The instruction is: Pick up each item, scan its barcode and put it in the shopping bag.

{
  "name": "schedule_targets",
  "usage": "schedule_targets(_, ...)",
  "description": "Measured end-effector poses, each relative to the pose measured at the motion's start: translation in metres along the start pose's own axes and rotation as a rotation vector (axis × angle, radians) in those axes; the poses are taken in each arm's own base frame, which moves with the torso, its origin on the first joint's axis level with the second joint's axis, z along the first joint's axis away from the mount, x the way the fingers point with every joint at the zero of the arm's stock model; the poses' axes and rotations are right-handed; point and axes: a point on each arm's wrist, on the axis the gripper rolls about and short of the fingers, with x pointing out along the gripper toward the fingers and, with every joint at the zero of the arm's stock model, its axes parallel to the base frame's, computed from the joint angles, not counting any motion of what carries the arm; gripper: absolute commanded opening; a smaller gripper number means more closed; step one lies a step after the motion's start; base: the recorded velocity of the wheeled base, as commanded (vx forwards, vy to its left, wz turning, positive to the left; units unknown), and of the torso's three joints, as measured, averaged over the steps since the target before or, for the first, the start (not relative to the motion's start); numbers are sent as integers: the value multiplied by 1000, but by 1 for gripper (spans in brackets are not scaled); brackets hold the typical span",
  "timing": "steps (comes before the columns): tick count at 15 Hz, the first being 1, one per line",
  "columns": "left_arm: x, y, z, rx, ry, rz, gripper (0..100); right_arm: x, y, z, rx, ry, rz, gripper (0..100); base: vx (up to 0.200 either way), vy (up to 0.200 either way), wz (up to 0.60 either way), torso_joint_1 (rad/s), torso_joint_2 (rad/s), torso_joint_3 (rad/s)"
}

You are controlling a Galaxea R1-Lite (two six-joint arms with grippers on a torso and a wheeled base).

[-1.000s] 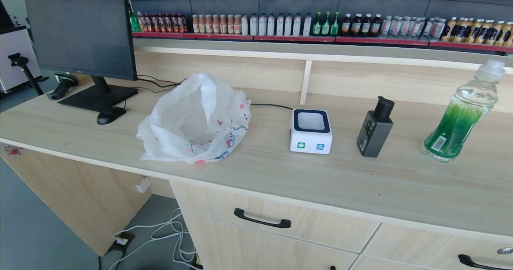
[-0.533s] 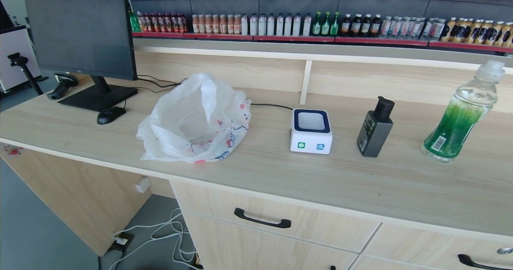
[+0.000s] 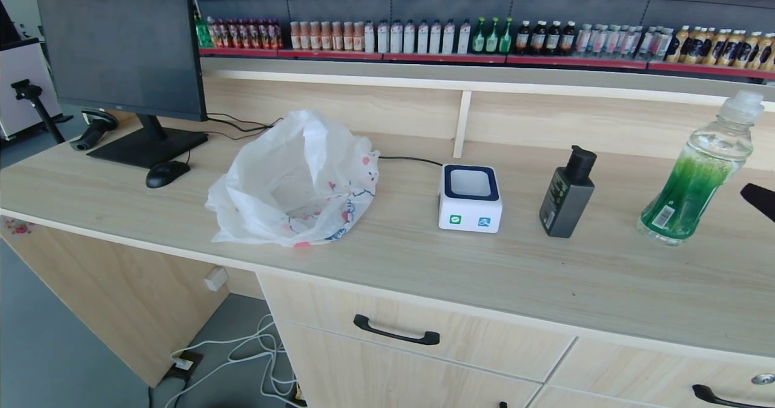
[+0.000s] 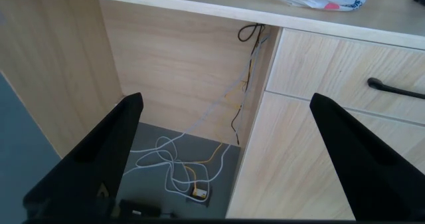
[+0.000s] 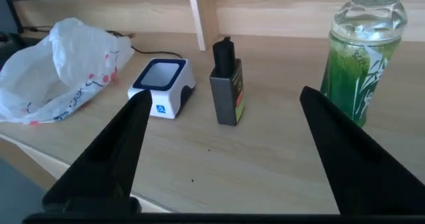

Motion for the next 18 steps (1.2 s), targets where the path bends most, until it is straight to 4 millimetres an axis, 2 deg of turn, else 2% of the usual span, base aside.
schedule_targets(5, 0, 0, 0, 0, 0, 0, 100, 72, 1, -13, -34, -95, 48, 100, 0, 0, 0, 0, 0, 0)
schedule_targets(9, 0, 0, 0, -1, 1, 0, 100, 116, -2, -32, -77, -199, 22, 100, 0, 0, 0, 0, 0, 0)
schedule_targets(11, 0, 0, 0, -1, 0, 0, 100, 133, 0, -46, -71, -258, -23, 100, 0, 0, 0, 0, 0, 0)
schedule_targets(13, 0, 0, 0, 0, 0, 0, 100, 147, 5, -66, -54, -241, -86, 100, 0, 0, 0, 0, 0, 0)
schedule_targets(15, 0, 0, 0, 0, 0, 0, 100, 156, 9, -83, -63, -183, -87, 100, 0, 0, 0, 0, 0, 0)
schedule_targets(18, 0, 0, 0, 0, 0, 0, 100, 163, 9, -98, -82, -131, -87, 100, 0, 0, 0, 0, 0, 0)
